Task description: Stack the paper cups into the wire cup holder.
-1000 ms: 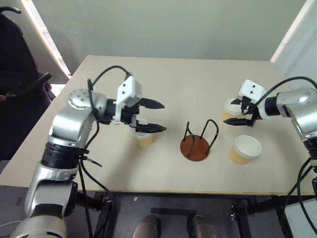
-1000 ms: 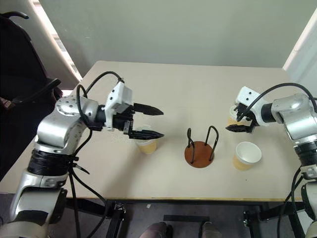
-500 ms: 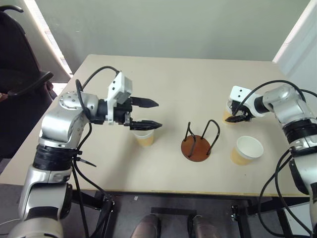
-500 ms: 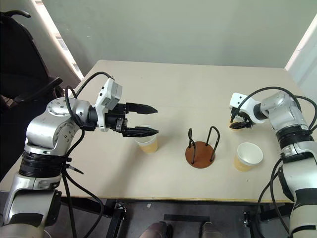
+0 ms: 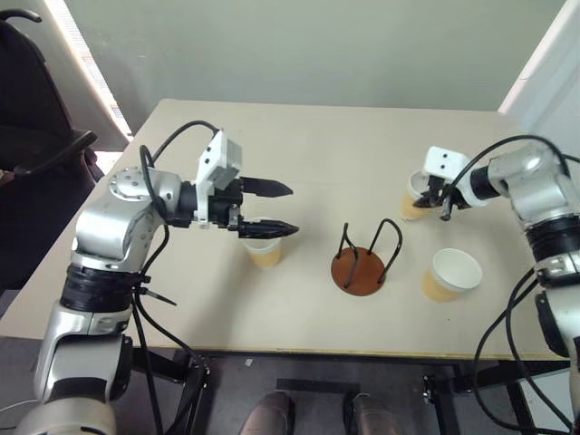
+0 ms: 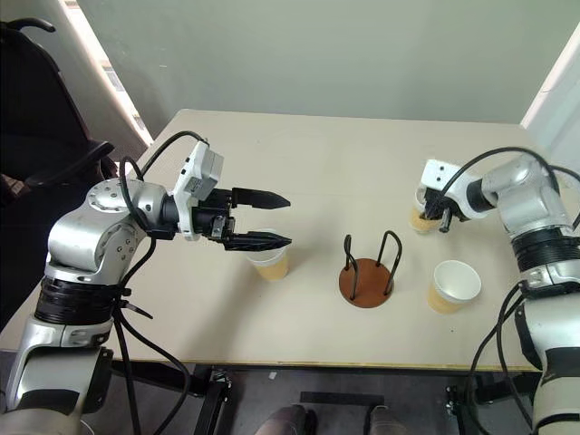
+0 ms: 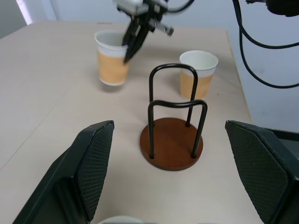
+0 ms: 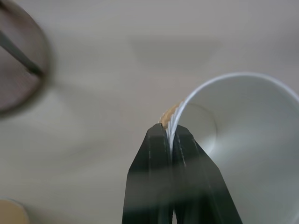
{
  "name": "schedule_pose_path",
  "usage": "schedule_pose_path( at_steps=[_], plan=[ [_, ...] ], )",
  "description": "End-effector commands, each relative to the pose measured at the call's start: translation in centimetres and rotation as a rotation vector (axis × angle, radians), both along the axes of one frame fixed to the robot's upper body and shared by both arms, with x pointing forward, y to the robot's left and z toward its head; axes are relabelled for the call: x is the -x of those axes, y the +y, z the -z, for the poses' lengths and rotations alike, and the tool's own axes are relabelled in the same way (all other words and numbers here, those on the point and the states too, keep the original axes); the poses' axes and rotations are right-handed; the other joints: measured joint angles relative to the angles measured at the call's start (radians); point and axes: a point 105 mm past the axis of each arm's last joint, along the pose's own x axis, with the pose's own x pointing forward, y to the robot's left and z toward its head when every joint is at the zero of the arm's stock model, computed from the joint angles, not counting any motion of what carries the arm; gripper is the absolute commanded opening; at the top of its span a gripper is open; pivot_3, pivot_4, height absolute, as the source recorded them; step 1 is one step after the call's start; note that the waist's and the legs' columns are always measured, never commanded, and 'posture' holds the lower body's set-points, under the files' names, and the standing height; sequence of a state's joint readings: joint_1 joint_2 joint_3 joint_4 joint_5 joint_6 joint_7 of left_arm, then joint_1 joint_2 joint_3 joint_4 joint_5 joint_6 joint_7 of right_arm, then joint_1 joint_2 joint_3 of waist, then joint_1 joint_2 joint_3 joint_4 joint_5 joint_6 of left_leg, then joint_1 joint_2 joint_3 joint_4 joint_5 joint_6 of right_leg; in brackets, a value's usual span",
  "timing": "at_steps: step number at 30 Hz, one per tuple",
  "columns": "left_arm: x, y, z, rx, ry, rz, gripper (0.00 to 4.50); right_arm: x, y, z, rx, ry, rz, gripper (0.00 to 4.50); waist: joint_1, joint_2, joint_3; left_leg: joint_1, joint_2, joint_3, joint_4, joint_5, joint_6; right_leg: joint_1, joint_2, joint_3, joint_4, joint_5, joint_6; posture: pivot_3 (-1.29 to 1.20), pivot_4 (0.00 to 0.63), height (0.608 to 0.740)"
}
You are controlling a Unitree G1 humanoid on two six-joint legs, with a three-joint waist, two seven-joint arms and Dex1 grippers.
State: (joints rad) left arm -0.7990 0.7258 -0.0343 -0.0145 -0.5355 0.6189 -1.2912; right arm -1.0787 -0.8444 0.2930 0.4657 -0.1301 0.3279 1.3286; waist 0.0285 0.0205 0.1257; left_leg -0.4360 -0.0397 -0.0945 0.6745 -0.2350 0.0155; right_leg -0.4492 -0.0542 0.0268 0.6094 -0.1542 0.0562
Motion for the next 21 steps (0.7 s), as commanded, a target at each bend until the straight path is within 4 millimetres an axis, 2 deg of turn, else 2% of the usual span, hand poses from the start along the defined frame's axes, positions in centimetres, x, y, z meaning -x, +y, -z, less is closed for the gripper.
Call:
schedule_pose_path(
  at_steps=[1, 4, 6, 10, 15, 21],
  plan=[
    [0.7, 0.0, -0.8, 0.046, -0.016, 0.032, 4.12, 3.2, 3.4, -4.3, -0.033, -0.094, -0.157, 0.05, -0.002, 0.000, 0.000, 0.000, 0.000, 0.000, 0.000, 0.000, 0.000, 0.000, 0.000, 0.000, 0.000, 0.000, 0.000, 0.00, 0.150, 0.740],
    [0.8, -0.1, -0.4, 0.048, -0.011, 0.041, 4.12, 6.2, 6.1, -6.3, -0.032, -0.135, -0.271, 0.05, -0.005, 0.000, 0.000, 0.001, 0.000, 0.000, -0.002, 0.001, -0.002, -0.001, 0.000, 0.000, 0.000, -0.001, -0.002, 0.00, 0.150, 0.740],
    [0.8, -0.2, -0.3, 0.048, -0.008, 0.047, 4.12, 7.6, 7.2, -7.0, 0.003, -0.161, -0.322, 0.05, -0.006, 0.000, 0.000, 0.001, 0.001, 0.000, -0.003, 0.001, -0.002, -0.001, 0.001, 0.000, 0.000, -0.002, -0.003, 0.00, 0.150, 0.740],
    [0.9, -0.4, 0.0, 0.035, -0.006, 0.065, 4.12, 9.6, 9.4, -7.7, 0.026, -0.190, -0.401, 0.05, -0.006, 0.000, 0.000, 0.001, 0.000, -0.001, -0.002, 0.003, -0.002, -0.001, 0.001, 0.000, 0.001, -0.005, -0.008, 0.00, 0.150, 0.740],
    [0.9, -0.7, 0.3, 0.026, -0.005, 0.074, 4.12, 10.5, 10.0, -6.5, 0.052, -0.158, -0.438, 0.05, -0.005, -0.001, 0.000, 0.001, 0.000, -0.002, -0.002, 0.005, -0.002, 0.000, 0.001, 0.000, 0.001, -0.005, -0.012, 0.00, 0.150, 0.740],
    [1.0, -0.6, 0.3, 0.020, -0.010, 0.073, 4.12, 10.8, 9.3, -4.4, 0.105, -0.103, -0.439, 0.05, -0.005, -0.001, 0.000, 0.001, 0.000, -0.002, -0.002, 0.006, -0.002, -0.001, 0.001, 0.000, 0.001, -0.004, -0.011, 0.00, 0.150, 0.740]
  ],
)
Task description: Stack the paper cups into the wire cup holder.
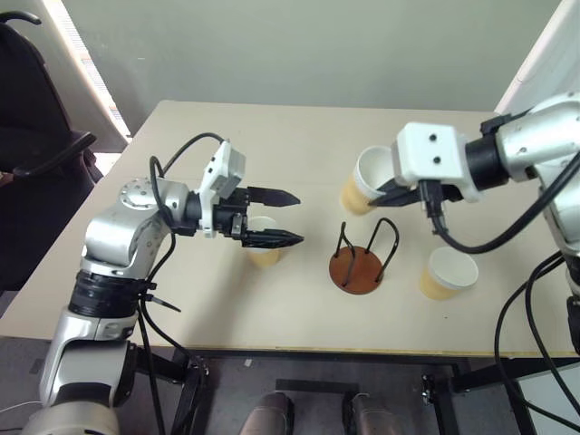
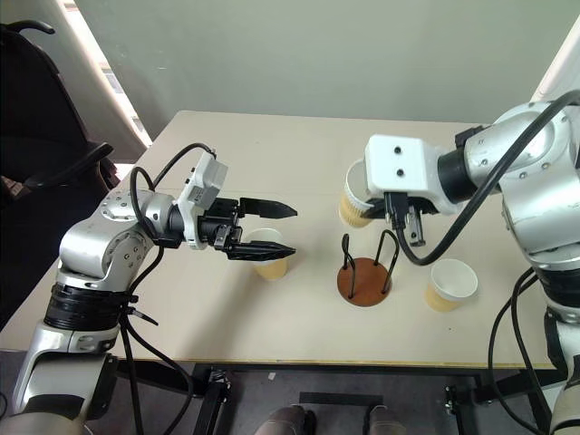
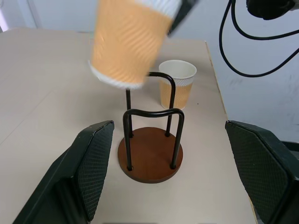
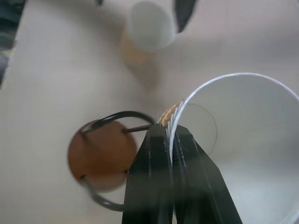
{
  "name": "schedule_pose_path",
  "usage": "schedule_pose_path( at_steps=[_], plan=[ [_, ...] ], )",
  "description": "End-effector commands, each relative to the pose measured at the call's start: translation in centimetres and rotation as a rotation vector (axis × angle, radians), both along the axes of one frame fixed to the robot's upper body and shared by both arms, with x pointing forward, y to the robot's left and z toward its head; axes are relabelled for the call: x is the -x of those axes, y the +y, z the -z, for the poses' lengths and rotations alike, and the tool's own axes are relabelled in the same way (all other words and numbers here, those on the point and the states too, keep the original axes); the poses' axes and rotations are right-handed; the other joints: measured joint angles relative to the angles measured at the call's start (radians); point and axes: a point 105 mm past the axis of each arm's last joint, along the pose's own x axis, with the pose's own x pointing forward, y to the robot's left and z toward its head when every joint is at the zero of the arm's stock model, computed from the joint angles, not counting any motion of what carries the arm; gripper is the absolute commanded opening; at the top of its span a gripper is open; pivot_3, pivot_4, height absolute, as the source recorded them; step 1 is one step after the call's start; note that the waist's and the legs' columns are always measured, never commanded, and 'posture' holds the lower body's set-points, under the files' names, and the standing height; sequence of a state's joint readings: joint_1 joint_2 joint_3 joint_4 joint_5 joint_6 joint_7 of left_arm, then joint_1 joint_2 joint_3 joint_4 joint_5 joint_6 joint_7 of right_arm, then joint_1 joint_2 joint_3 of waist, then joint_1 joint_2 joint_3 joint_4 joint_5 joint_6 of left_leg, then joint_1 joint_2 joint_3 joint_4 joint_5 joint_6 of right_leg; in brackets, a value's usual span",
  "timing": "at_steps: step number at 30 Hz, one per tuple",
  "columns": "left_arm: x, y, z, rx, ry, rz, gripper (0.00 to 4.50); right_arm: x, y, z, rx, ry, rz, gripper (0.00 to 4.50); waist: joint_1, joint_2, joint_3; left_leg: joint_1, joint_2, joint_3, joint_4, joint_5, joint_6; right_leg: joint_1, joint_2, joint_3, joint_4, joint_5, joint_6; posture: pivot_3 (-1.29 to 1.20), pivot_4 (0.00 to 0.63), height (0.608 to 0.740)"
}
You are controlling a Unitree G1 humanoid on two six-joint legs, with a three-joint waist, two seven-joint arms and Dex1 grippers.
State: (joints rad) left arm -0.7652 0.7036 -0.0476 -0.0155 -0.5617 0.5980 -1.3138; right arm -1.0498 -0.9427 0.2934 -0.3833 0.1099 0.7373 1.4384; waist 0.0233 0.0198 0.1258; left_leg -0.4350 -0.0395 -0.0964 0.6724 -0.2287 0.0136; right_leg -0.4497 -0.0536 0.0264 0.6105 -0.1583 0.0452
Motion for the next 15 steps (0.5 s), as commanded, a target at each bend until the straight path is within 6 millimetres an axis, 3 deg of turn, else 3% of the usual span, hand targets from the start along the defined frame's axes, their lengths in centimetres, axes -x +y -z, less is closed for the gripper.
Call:
schedule_pose_path(
  at_steps=[1, 11, 15],
  plan=[
    [0.4, -0.1, -0.7, -0.003, -0.045, 0.015, 4.12, 0.3, -0.4, 0.2, 0.039, -0.029, -0.005, 0.05, 0.000, 0.000, 0.000, 0.000, 0.000, 0.000, 0.000, 0.000, 0.000, 0.000, 0.000, 0.000, 0.000, 0.000, 0.001, 0.00, 0.150, 0.740],
    [0.4, -0.2, -0.5, -0.004, -0.047, 0.011, 4.12, 0.8, -0.6, 2.4, 0.099, 0.028, -0.037, 0.05, -0.001, 0.000, 0.000, 0.000, 0.000, 0.000, 0.000, 0.000, 0.001, 0.000, 0.000, 0.000, 0.000, 0.002, 0.003, 0.00, 0.150, 0.740],
    [0.5, -0.3, -0.4, -0.005, -0.047, 0.015, 4.12, 0.3, -0.1, 3.1, 0.110, 0.018, -0.036, 0.88, -0.001, 0.000, 0.000, 0.000, 0.000, 0.000, 0.000, 0.000, 0.001, 0.000, 0.000, 0.000, 0.000, 0.002, 0.003, 0.00, 0.150, 0.740]
  ],
)
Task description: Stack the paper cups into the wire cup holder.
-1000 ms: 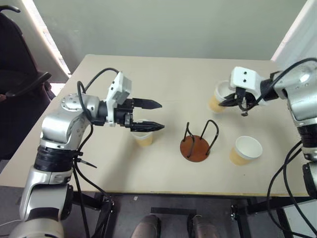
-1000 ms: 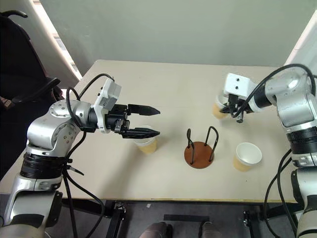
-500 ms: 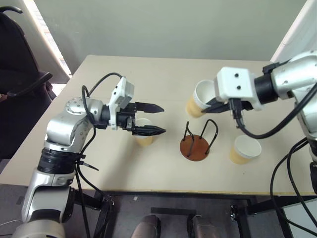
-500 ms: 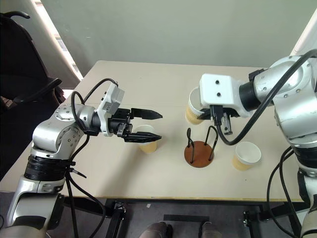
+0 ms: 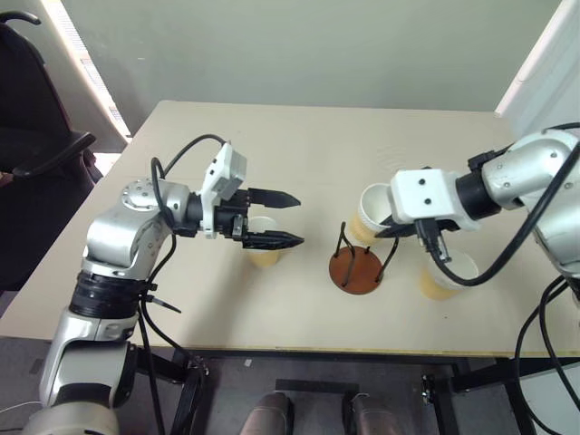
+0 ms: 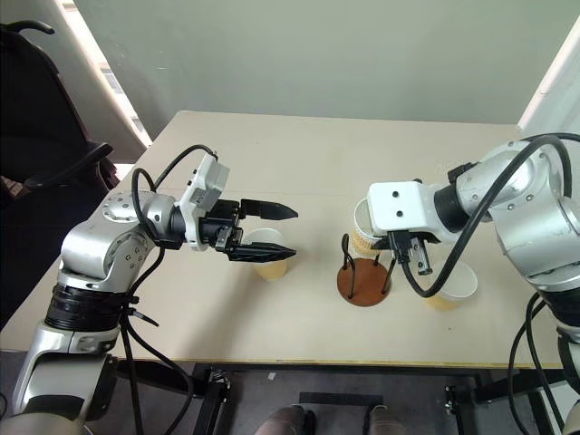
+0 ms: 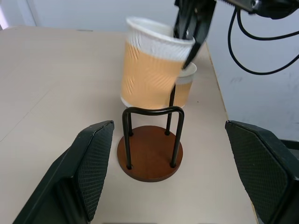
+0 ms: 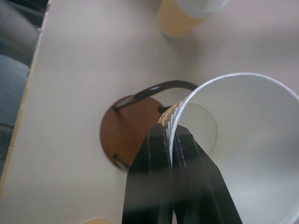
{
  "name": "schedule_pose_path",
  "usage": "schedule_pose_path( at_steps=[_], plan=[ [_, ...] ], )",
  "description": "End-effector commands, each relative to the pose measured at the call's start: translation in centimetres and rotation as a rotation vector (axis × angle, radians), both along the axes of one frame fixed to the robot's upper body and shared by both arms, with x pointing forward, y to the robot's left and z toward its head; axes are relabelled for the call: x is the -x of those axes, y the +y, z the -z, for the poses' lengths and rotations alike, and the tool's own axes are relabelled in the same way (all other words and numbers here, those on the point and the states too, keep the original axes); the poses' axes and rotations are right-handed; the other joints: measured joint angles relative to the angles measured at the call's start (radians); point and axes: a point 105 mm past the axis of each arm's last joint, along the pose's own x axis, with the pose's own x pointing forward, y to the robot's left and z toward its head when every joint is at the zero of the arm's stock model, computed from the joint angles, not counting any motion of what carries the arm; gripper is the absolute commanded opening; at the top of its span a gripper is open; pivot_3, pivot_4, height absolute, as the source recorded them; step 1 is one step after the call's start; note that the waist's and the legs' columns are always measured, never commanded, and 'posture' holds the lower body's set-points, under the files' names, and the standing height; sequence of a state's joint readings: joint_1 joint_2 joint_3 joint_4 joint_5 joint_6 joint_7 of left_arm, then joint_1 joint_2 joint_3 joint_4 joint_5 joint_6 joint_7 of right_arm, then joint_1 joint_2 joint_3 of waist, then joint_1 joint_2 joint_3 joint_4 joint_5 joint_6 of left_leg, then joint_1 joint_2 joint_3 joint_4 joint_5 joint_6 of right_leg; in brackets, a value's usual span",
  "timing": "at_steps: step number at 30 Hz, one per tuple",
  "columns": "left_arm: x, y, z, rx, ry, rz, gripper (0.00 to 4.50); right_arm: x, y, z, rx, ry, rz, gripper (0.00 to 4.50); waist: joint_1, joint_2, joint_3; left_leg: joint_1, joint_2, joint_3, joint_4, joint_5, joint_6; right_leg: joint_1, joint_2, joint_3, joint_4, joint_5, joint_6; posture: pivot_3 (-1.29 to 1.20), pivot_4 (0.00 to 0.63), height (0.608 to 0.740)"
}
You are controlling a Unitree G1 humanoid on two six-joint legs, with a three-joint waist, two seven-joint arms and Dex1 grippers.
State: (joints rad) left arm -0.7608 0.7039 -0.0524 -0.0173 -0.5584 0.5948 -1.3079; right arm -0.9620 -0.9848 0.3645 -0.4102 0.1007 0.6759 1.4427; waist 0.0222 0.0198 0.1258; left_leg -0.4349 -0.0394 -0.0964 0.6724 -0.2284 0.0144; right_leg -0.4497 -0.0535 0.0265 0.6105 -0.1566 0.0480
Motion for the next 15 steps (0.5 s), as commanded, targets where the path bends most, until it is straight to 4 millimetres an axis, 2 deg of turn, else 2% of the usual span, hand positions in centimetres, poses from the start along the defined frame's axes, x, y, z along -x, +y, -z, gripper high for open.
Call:
schedule_pose_path(
  at_steps=[1, 5, 7, 11, 14, 15],
  plan=[
    [0.5, -0.3, -0.7, 0.001, -0.048, 0.020, 4.12, -0.1, 0.5, -0.3, 0.013, -0.054, -0.017, 1.24, 0.000, 0.000, 0.000, 0.000, 0.000, 0.000, 0.000, 0.000, 0.000, 0.000, 0.000, 0.000, 0.000, 0.000, 0.000, 0.00, 0.150, 0.740],
    [0.5, -0.2, -0.7, -0.002, -0.062, 0.004, 4.12, -0.4, 0.6, -0.4, -0.018, -0.080, 0.003, 2.67, 0.000, 0.000, 0.000, 0.000, 0.000, 0.000, 0.000, 0.000, 0.001, 0.000, 0.000, 0.000, 0.000, 0.000, 0.000, 0.00, 0.150, 0.740],
    [0.1, -0.2, -1.0, -0.024, -0.144, -0.051, 4.12, -1.5, 0.1, -1.3, -0.069, -0.131, 0.066, 3.31, 0.000, 0.000, 0.000, 0.000, 0.000, 0.000, 0.000, 0.000, 0.001, 0.000, 0.000, 0.000, 0.000, 0.000, 0.000, 0.00, 0.150, 0.740],
    [-0.4, 0.1, -1.3, -0.115, -0.265, -0.152, 4.12, -2.8, -1.6, -3.2, -0.177, -0.183, 0.205, 3.31, 0.001, 0.000, 0.000, 0.000, 0.000, 0.000, 0.000, 0.001, 0.001, 0.000, 0.000, 0.000, 0.000, 0.001, 0.001, 0.00, 0.150, 0.740],
    [-0.3, 0.6, -1.0, -0.228, -0.296, -0.193, 4.12, -2.5, -1.7, -4.7, -0.326, -0.158, 0.248, 3.31, 0.000, 0.000, 0.000, 0.000, 0.000, 0.000, 0.000, 0.001, 0.001, 0.000, 0.000, 0.000, -0.001, 0.001, 0.000, 0.00, 0.150, 0.740],
    [-0.5, 1.3, -0.2, -0.322, -0.294, -0.221, 4.12, -2.2, -1.7, -5.0, -0.366, -0.132, 0.260, 3.31, 0.000, 0.000, 0.000, 0.000, 0.000, 0.000, 0.000, 0.001, 0.001, 0.000, 0.000, 0.000, -0.001, 0.001, 0.000, 0.00, 0.150, 0.740]
  ],
)
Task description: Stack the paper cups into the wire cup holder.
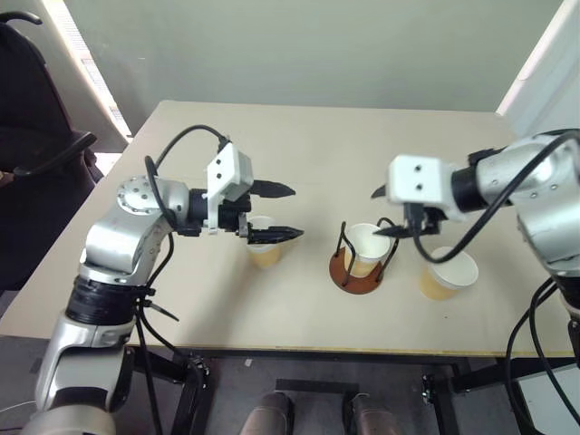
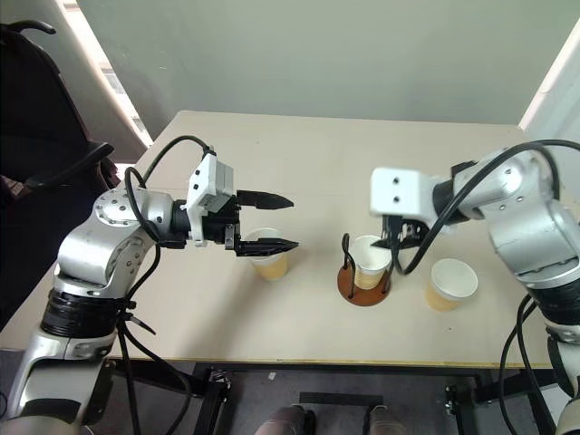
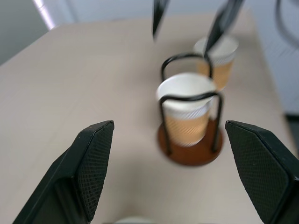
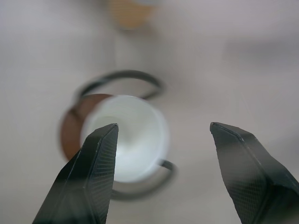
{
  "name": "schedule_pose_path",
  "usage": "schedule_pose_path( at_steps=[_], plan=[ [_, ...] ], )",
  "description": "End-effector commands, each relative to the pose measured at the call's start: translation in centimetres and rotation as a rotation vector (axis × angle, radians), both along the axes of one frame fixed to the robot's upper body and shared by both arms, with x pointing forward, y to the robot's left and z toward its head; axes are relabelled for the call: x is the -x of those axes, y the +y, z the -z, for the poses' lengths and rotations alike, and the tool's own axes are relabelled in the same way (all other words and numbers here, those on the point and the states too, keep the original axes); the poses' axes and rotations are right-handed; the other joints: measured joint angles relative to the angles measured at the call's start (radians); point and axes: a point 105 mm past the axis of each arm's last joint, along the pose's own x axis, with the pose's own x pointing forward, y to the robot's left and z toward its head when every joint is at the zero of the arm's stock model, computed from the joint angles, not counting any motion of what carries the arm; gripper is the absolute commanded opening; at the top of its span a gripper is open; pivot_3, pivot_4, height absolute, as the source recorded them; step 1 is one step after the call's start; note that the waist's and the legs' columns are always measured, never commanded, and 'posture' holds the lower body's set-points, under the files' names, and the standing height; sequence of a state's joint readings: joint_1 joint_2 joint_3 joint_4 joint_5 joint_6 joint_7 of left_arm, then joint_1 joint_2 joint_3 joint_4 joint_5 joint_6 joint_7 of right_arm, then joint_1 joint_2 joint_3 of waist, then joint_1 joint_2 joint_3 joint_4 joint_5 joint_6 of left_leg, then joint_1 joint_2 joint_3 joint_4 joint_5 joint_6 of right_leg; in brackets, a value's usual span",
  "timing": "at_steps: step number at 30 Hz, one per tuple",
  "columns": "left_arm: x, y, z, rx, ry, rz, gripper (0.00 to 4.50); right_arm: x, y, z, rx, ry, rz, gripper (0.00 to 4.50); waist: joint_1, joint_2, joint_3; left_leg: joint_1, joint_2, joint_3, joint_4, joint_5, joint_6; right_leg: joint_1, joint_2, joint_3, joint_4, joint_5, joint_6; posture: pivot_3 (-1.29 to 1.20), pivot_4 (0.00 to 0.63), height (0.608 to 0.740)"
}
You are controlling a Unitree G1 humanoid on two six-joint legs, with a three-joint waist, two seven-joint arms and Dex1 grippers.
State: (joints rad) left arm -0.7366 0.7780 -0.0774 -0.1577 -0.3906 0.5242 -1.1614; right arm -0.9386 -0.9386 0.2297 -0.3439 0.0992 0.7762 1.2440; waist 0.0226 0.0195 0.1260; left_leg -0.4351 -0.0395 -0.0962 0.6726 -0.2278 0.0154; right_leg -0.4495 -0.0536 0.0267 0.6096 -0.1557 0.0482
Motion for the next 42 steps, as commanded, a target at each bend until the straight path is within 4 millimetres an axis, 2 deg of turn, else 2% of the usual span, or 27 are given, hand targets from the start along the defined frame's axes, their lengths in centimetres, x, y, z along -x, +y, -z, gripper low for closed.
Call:
schedule_pose_path(
  at_steps=[1, 4, 8, 12, 24, 32, 35, 42],
  plan=[
    [0.0, 1.2, 0.9, -0.201, -0.040, -0.081, 4.12, 0.9, -0.1, -2.4, -0.161, -0.004, 0.024, 3.31, -0.001, 0.000, 0.000, 0.000, 0.000, 0.000, -0.001, 0.000, 0.000, 0.000, 0.000, 0.000, 0.000, 0.000, 0.000, 0.00, 0.150, 0.740],
    [0.1, 2.2, 2.3, -0.337, -0.029, -0.117, 4.12, 2.1, 0.0, -2.6, -0.235, 0.071, -0.007, 3.31, -0.002, 0.000, 0.000, 0.001, 0.000, 0.000, -0.003, 0.001, -0.001, -0.001, 0.001, 0.000, 0.000, -0.002, -0.003, 0.00, 0.150, 0.740],
    [0.9, 2.4, 3.4, -0.398, 0.028, -0.098, 4.12, 3.0, 0.3, -2.8, -0.272, 0.116, -0.033, 3.31, 0.000, 0.000, 0.000, 0.000, 0.000, 0.000, -0.003, 0.001, -0.002, -0.001, 0.000, 0.000, 0.000, -0.003, -0.005, 0.00, 0.150, 0.740],
    [0.2, 3.2, 4.9, -0.469, 0.033, -0.120, 4.12, 3.4, 0.7, -2.9, -0.281, 0.126, -0.056, 3.31, -0.001, 0.000, 0.000, 0.000, 0.000, 0.000, -0.003, 0.001, -0.003, -0.002, 0.000, 0.000, 0.001, -0.003, -0.005, 0.00, 0.150, 0.740],
    [-2.4, 3.0, 6.4, -0.520, -0.020, -0.116, 4.12, 3.8, 0.9, -3.0, -0.303, 0.127, -0.065, 3.31, 0.001, 0.000, 0.000, 0.000, 0.000, -0.001, -0.004, 0.001, -0.003, -0.003, 0.000, 0.000, 0.001, -0.002, -0.005, 0.00, 0.150, 0.740],
    [-2.3, 2.0, 7.0, -0.526, -0.043, -0.028, 4.12, 3.9, 0.8, -2.8, -0.304, 0.125, -0.057, 3.31, 0.001, 0.000, 0.000, -0.001, 0.000, -0.001, -0.005, 0.001, -0.003, -0.003, 0.000, 0.000, 0.001, 0.000, -0.002, 0.00, 0.150, 0.740],
    [-2.0, 1.7, 7.0, -0.529, -0.063, 0.021, 3.57, 3.9, 0.7, -2.8, -0.308, 0.126, -0.055, 3.34, 0.001, 0.000, 0.000, 0.000, 0.000, -0.001, -0.005, 0.001, -0.003, -0.003, 0.000, 0.000, 0.001, 0.000, -0.002, 0.00, 0.150, 0.740],
    [-2.1, 1.7, 7.3, -0.543, -0.092, 0.078, 1.03, 4.0, 0.7, -2.6, -0.333, 0.139, -0.063, 3.34, 0.001, 0.000, 0.000, 0.000, 0.000, -0.001, -0.004, 0.001, -0.002, -0.003, 0.000, 0.000, 0.001, 0.000, -0.002, 0.00, 0.150, 0.740]
  ],
)
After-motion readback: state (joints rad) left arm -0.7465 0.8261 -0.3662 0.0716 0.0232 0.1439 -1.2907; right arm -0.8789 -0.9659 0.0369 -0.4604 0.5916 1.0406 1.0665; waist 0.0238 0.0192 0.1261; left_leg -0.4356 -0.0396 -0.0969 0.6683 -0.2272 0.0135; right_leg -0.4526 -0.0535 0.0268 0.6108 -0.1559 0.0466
